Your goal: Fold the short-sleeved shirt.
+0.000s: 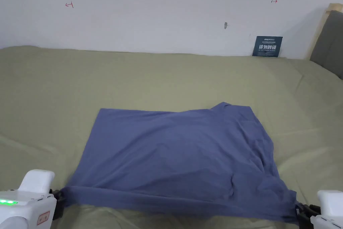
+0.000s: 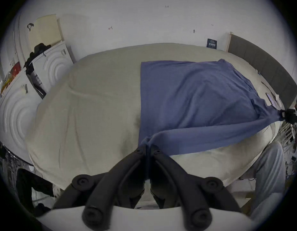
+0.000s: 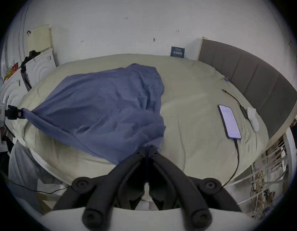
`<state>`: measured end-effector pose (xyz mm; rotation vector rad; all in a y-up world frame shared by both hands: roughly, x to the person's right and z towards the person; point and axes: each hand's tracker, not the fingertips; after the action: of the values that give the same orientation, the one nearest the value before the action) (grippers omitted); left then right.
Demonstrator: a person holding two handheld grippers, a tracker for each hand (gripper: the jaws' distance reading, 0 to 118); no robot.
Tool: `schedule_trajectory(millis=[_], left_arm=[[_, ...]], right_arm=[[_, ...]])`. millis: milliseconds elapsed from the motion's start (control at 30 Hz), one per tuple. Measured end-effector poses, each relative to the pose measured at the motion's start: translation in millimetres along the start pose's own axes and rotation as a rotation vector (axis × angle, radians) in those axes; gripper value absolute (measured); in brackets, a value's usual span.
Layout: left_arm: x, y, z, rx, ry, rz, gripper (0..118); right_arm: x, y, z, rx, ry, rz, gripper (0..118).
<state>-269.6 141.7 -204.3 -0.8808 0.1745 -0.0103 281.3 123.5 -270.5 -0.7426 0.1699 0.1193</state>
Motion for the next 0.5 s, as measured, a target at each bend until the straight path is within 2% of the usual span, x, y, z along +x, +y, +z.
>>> schedule_trajectory(millis=[233,267,300,333,367,400,467,500], left_arm=[[0,-10,-9,-0.043,-0.029,0.049,5],[-1,-9,-10,-0.046,-0.033,0.058,10],[-2,-10,-11,-0.053,-0.038,0.07,31],[-3,-10,-12,-0.068,-0.061,0.093,81],[-3,-12,-12,-0.083,-0.074,0.1,115],[-2,-14,-6,-0.059,-0.065,0.103,118],[-3,-11,3,-0.027,-0.051,0.088,109],[-4,-10,6,-0.016,-0.053,0.085,108]], right_arm=[[-3,-7,-18,-0.071,-0.001,0.0,2],[-3,-7,-19,-0.082,-0.001,-0.002,7],[-3,-7,-19,-0.084,-0.002,-0.01,24],[-3,-6,-19,-0.092,-0.007,-0.024,68],[-2,-5,-19,-0.115,0.002,-0.037,102],[-1,-4,-20,-0.117,0.003,-0.044,118],[0,5,-9,-0.097,0.005,-0.038,108],[3,10,-7,-0.083,0.005,-0.045,109]])
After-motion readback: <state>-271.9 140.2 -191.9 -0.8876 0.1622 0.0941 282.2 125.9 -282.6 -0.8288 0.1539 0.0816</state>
